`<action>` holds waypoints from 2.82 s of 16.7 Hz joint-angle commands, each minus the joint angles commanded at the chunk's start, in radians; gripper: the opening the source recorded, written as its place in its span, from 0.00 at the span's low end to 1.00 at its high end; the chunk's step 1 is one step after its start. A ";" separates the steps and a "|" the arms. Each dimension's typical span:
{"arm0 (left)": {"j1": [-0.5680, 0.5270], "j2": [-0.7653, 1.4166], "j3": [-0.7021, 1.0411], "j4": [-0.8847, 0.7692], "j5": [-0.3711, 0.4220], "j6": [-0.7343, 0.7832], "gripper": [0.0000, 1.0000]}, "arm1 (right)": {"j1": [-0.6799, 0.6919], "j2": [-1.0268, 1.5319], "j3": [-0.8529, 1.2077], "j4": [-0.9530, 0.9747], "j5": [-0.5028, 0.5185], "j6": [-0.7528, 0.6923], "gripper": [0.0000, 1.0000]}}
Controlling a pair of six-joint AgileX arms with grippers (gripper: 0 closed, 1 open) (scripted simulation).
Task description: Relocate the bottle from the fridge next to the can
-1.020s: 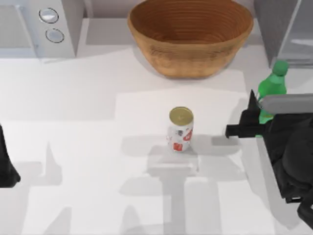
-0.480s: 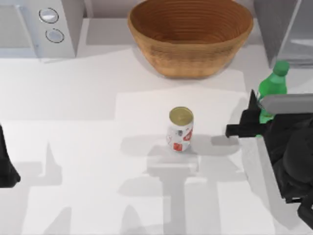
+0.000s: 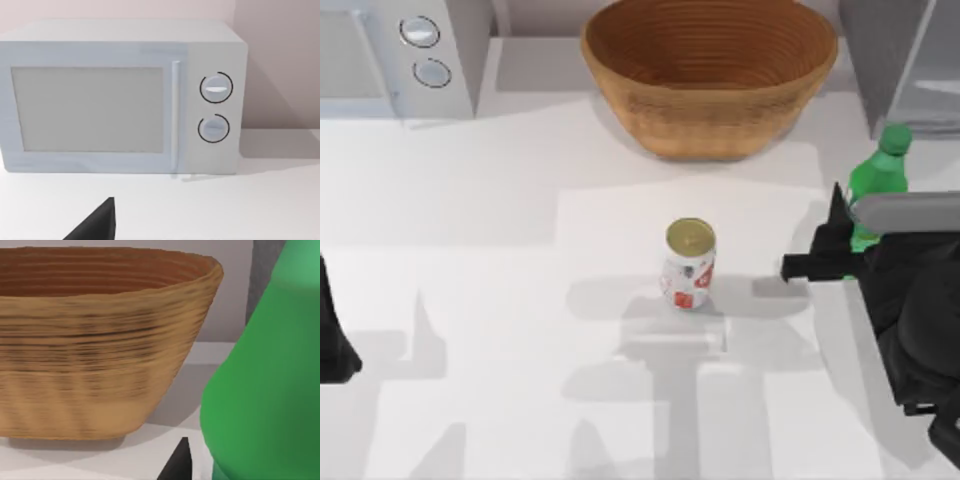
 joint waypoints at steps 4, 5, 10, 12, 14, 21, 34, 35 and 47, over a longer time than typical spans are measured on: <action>0.000 0.000 0.000 0.000 0.000 0.000 1.00 | 0.000 0.000 0.000 0.000 0.000 0.000 0.75; 0.000 0.000 0.000 0.000 0.000 0.000 1.00 | 0.000 0.000 0.000 0.000 0.000 0.000 0.83; 0.000 0.000 0.000 0.000 0.000 0.000 1.00 | 0.000 0.000 0.000 0.000 0.000 0.000 1.00; 0.000 0.000 0.000 0.000 0.000 0.000 1.00 | 0.000 0.000 0.000 0.000 0.000 0.000 1.00; 0.000 0.000 0.000 0.000 0.000 0.000 1.00 | 0.000 0.000 0.000 0.000 0.000 0.000 1.00; 0.000 0.000 0.000 0.000 0.000 0.000 1.00 | 0.050 -0.038 -0.061 0.027 0.054 0.009 1.00; 0.000 0.000 0.000 0.000 0.000 0.000 1.00 | 0.008 -0.271 -0.132 -0.124 -0.051 0.003 1.00; 0.000 0.000 0.000 0.000 0.000 0.000 1.00 | -0.012 -0.344 -0.145 -0.180 -0.088 0.001 1.00; 0.000 0.000 0.000 0.000 0.000 0.000 1.00 | -0.436 -1.487 -0.324 -1.111 -0.481 -0.040 1.00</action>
